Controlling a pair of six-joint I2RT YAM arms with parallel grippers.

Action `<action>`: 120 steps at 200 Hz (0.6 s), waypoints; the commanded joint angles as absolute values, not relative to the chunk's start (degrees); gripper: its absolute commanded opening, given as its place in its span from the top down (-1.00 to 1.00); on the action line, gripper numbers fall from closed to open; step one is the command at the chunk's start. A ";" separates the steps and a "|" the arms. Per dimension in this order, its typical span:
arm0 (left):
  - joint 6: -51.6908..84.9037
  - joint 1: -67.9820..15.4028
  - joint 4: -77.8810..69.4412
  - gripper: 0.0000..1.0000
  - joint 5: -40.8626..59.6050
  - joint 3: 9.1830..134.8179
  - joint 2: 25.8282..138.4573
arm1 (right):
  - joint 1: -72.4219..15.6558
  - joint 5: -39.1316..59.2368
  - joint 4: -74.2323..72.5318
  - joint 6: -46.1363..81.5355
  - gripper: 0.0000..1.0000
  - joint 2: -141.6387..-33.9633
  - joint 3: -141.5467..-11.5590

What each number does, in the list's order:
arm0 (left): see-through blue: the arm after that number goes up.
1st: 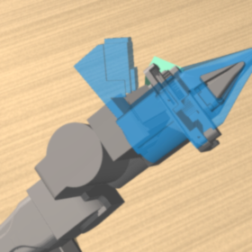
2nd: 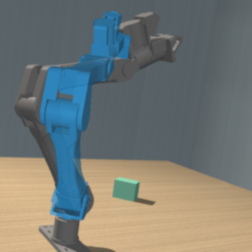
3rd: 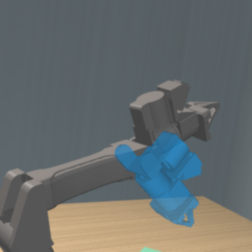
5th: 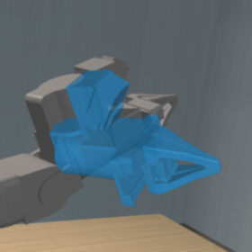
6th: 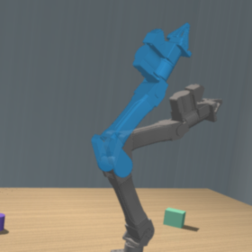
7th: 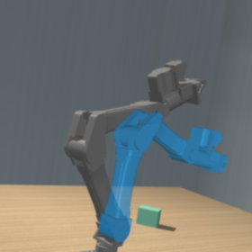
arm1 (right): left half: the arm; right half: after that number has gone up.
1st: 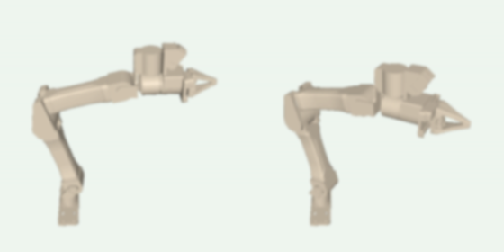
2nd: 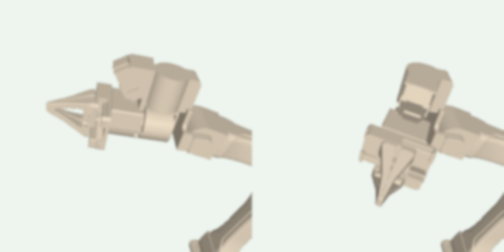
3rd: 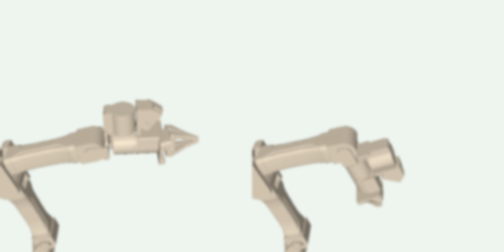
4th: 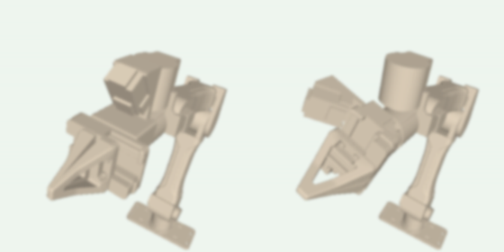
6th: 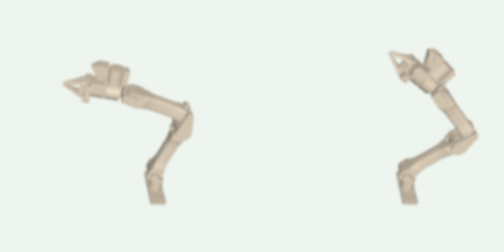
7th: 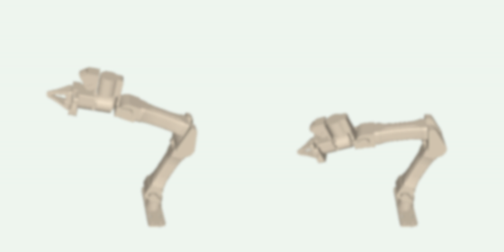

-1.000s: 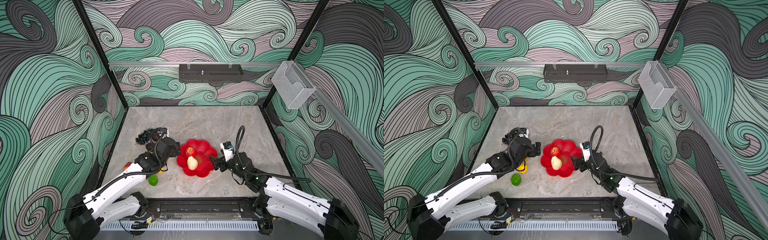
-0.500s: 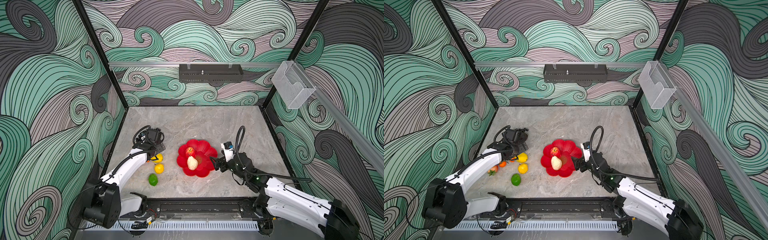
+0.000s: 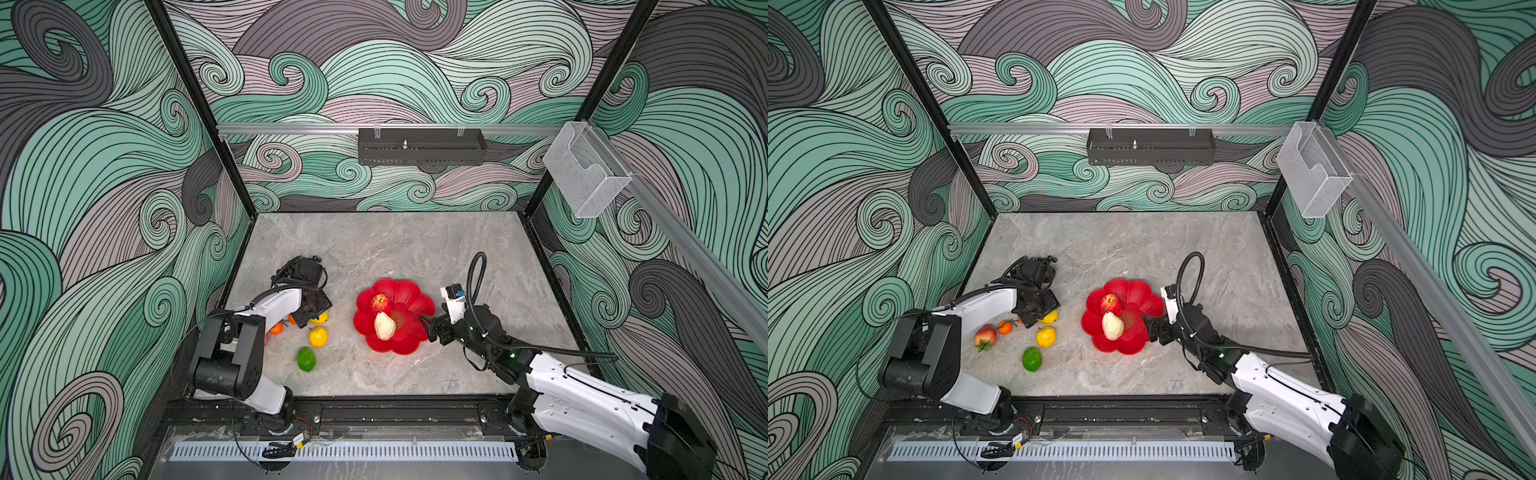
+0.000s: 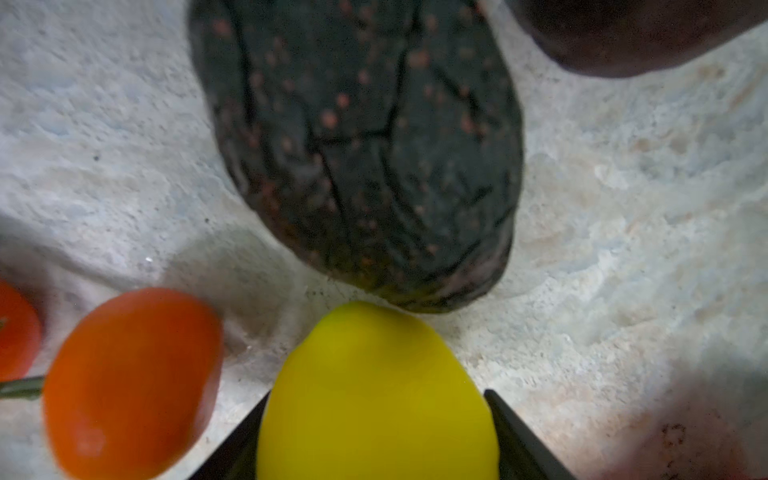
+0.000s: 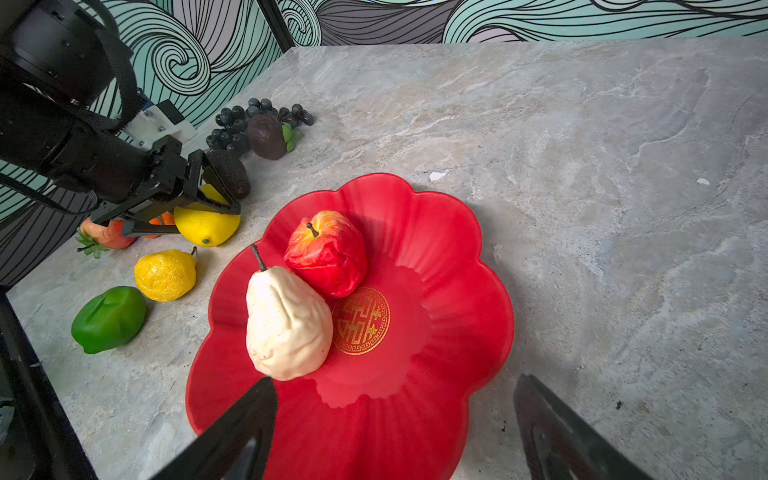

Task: Place and organize the fake fruits in the fruit bowl
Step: 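Lower the left gripper and close it on the yellow lemon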

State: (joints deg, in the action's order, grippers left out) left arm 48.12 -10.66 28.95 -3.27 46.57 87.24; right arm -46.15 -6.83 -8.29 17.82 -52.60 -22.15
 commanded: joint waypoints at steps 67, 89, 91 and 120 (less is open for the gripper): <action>50.00 -10.91 31.25 -0.17 3.99 48.30 74.59 | -45.66 -6.05 -9.25 19.56 -0.78 -51.41 -23.03; 53.20 -11.48 28.82 -0.16 7.64 48.54 67.16 | -45.71 -3.06 -12.50 23.20 -0.78 -49.84 -23.20; 53.73 -11.57 28.34 -0.16 8.08 48.46 66.62 | -45.71 -2.83 -12.84 23.62 -0.78 -49.66 -23.14; 61.75 -15.42 20.07 -0.16 12.62 46.34 61.21 | -46.26 2.00 -18.59 29.33 -0.75 -50.80 -24.46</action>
State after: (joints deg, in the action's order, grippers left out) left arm 54.11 -12.32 26.26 6.96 46.26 63.57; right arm -46.00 -2.81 -12.34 23.40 -50.13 -22.17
